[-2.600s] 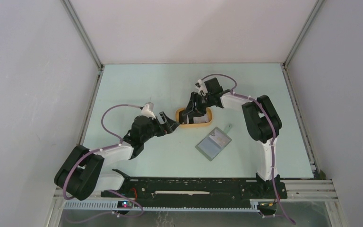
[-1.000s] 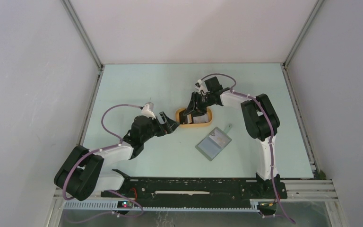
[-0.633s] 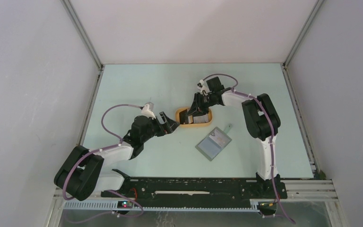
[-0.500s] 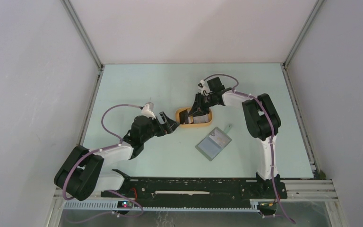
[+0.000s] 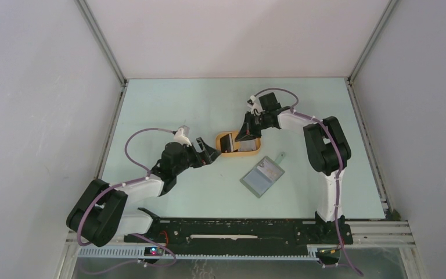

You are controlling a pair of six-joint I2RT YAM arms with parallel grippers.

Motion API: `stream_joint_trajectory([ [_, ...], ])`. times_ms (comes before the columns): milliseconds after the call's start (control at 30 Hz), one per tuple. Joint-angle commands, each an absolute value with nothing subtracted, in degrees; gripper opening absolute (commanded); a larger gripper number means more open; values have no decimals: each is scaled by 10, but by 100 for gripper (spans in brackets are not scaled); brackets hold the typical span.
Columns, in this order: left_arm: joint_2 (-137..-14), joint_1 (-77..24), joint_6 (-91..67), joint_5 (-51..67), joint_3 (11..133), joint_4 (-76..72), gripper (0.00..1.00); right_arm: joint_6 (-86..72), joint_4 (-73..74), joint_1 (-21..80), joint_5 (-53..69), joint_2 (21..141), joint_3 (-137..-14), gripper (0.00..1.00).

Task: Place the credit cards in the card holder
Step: Pick up the credit card from the storage box.

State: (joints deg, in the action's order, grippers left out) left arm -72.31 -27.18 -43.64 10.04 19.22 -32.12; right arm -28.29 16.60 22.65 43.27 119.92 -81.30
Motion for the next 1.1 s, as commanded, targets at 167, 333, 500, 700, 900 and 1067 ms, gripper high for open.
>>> stream_joint_trajectory([
  [167, -692, -268, -436, 130, 190, -353, 95, -168, 215, 214, 399, 1111, -807, 0],
  [333, -678, -269, -439, 207, 176, -430, 94, -10, 287, 200, 514, 1059, -797, 0],
  [500, -647, -287, -431, 238, 153, -511, 93, 166, 389, 181, 636, 998, -776, 0],
  [700, -635, -329, -426, 242, 139, -566, 92, 344, 520, 169, 717, 957, -728, 0],
  [900, -677, -406, -425, 214, 145, -594, 90, 483, 632, 147, 773, 946, -708, 0],
  [1067, -735, -441, -452, 204, 146, -666, 81, 541, 670, 152, 799, 934, -708, 0],
])
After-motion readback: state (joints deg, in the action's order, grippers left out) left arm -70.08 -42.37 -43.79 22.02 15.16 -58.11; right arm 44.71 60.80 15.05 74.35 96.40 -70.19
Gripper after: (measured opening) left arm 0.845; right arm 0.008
